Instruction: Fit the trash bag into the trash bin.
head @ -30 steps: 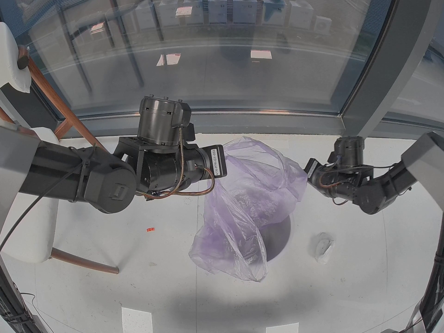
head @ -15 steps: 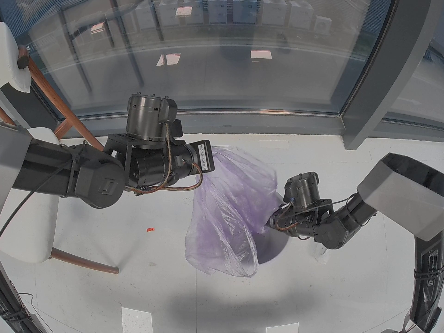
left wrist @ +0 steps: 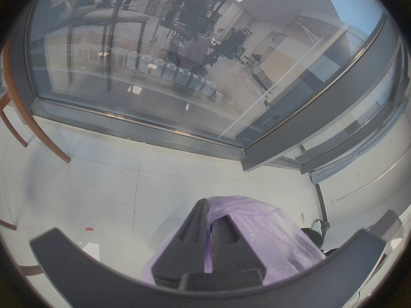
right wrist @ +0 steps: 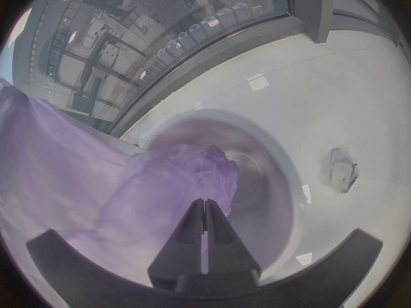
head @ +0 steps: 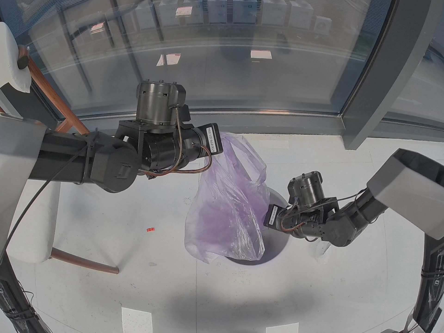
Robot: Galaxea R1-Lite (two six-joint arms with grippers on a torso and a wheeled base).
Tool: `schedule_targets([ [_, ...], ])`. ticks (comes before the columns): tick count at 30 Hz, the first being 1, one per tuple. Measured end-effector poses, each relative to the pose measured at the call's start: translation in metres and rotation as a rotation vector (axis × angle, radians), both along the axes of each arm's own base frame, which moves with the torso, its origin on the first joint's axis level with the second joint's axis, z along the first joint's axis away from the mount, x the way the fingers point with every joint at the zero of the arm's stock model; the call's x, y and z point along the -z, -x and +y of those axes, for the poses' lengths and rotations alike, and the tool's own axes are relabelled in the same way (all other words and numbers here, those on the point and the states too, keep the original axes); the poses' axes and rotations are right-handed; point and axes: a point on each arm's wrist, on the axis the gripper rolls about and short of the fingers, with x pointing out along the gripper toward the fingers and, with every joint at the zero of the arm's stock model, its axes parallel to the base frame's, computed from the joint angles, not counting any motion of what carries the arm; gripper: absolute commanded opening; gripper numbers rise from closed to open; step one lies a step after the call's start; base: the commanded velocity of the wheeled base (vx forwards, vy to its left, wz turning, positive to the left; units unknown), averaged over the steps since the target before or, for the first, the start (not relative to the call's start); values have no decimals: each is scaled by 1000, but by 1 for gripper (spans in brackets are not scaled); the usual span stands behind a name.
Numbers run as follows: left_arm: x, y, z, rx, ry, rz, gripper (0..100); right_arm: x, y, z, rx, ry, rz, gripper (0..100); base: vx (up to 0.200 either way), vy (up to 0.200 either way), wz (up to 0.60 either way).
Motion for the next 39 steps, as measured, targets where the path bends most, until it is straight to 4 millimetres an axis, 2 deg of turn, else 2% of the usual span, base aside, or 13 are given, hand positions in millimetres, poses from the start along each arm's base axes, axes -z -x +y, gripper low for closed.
schedule_targets([
  [4,4,-3,-5,6,-21,34,0,-40,12,-9,24,-20,8,0,0,0,0],
  [9,5,-6,-13,18,-47,77,0,-84,42,-23,74,-65,89,0,0,0,0],
  [13,4,-11,-26,36,-53,84,0,-108,75,-23,63,-109,116,0,0,0,0],
  [17,4,-17,-44,50,-56,82,0,-119,103,-19,1,-123,112,0,0,0,0],
  [23,8,-22,-67,62,-69,88,0,-121,144,1,-152,-102,116,0,0,0,0],
  [27,11,-24,-77,67,-73,89,0,-111,159,15,-269,-30,104,0,0,0,0],
  [31,15,-26,-81,70,-76,92,0,-97,157,28,-329,16,79,0,0,0,0],
  [39,19,-28,-83,62,-68,106,0,-71,133,64,-400,-62,-128,0,0,0,0],
])
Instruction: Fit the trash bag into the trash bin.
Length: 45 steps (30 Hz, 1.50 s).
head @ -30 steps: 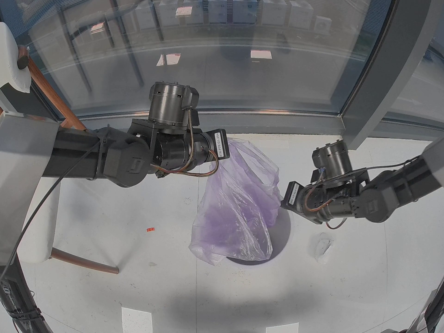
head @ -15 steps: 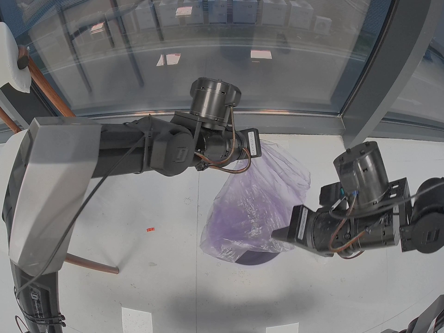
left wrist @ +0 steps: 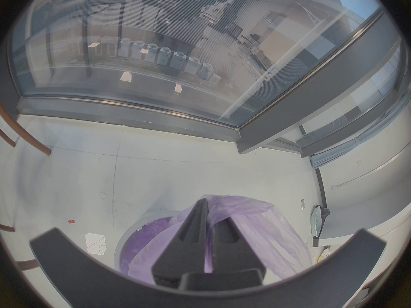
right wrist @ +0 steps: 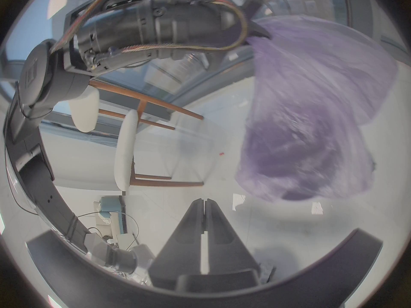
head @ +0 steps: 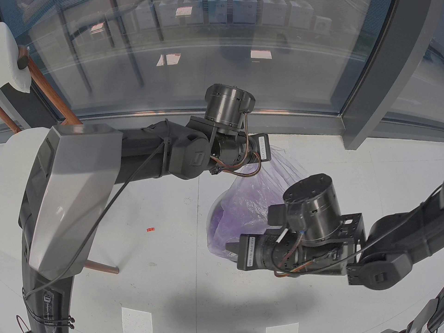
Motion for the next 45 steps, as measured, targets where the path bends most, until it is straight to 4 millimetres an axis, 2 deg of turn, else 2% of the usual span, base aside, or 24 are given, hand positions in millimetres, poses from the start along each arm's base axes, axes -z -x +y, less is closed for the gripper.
schedule_targets([
  [6,1,-1,1,-10,7,10,0,36,-9,14,-112,56,-177,0,0,0,0],
  [16,0,-2,2,-21,20,18,0,94,-24,24,-159,85,-316,0,0,0,0],
  [21,-2,-2,2,-38,40,22,0,116,-48,18,-102,136,-318,0,0,0,0],
  [28,-3,-2,1,-48,47,24,0,126,-93,-16,75,214,-302,0,0,0,0],
  [34,-2,-2,1,-54,45,26,0,131,-108,-34,154,265,-281,0,0,0,0],
  [39,-1,-2,1,-54,43,27,0,128,-101,-27,140,254,-283,0,0,0,0],
  [45,1,-3,4,-59,31,37,0,107,-61,-1,56,191,-269,0,0,0,0],
])
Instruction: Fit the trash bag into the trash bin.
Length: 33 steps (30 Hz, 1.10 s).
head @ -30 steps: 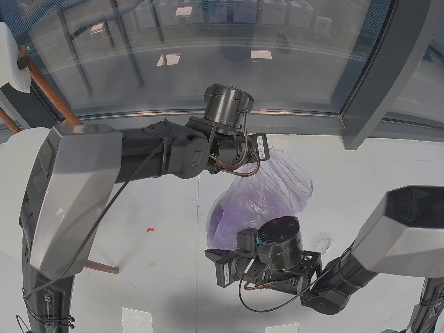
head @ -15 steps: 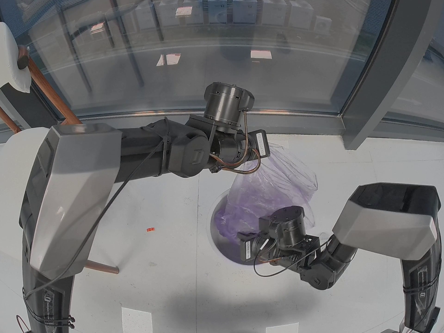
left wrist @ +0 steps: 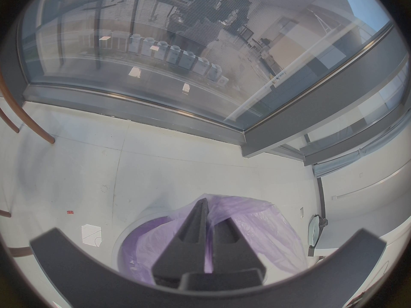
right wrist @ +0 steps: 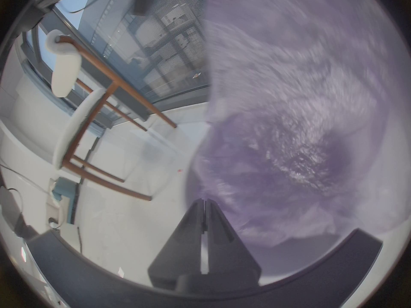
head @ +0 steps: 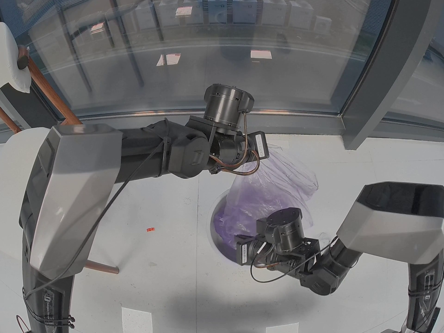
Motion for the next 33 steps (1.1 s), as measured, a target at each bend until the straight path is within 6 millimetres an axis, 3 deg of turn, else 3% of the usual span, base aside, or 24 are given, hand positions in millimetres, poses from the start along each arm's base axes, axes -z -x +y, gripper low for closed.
schedule_targets([
  [8,18,-1,8,-11,-46,55,0,-53,57,-1,-85,-147,35,0,0,0,0],
  [13,43,4,14,-11,-98,130,0,-94,91,-25,-102,-277,35,0,0,0,0],
  [16,55,7,18,-9,-119,154,0,-112,100,-44,-87,-336,17,0,0,0,0],
  [21,66,10,25,10,-142,132,0,-132,89,-81,46,-412,5,0,0,0,0],
  [26,79,17,34,53,-171,84,0,-131,80,-108,217,-385,152,0,0,0,0],
  [29,80,23,39,70,-181,67,0,-134,76,-111,299,-406,256,0,0,0,0],
  [33,77,32,44,87,-188,49,0,-155,64,-97,376,-533,359,0,0,0,0],
])
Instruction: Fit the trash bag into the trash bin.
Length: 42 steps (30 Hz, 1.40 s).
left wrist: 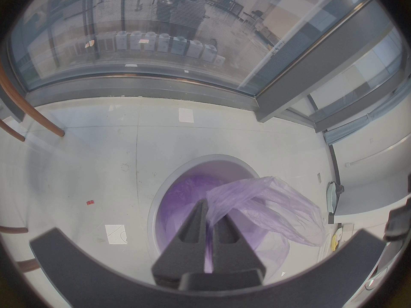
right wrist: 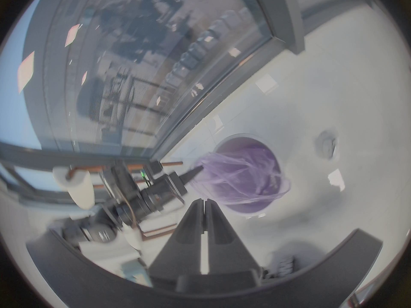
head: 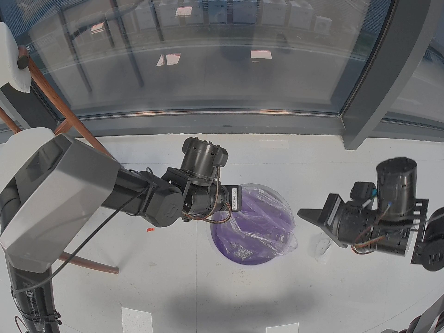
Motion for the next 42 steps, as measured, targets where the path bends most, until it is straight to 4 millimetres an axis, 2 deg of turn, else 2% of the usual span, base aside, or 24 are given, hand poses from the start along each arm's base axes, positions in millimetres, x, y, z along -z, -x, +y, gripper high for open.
schedule_targets([
  [4,-5,8,3,13,4,-13,0,-9,-13,24,32,-86,83,0,0,0,0],
  [8,-10,14,5,22,11,-25,0,6,-29,49,37,-75,124,0,0,0,0],
  [9,-11,15,5,23,12,-28,0,10,-34,55,41,-75,121,100,0,0,0],
  [15,-17,19,6,30,20,-44,0,32,-57,80,63,-94,94,100,0,0,0],
  [21,-20,20,7,28,23,-50,0,44,-66,85,110,-61,101,100,0,0,0],
  [25,-20,20,6,31,25,-51,0,45,-67,80,117,-52,113,100,0,0,0],
  [38,-20,19,6,30,26,-52,0,38,-85,46,221,-59,106,100,0,0,0],
  [42,-20,19,6,31,25,-51,0,36,-87,42,231,-52,97,100,0,0,0],
])
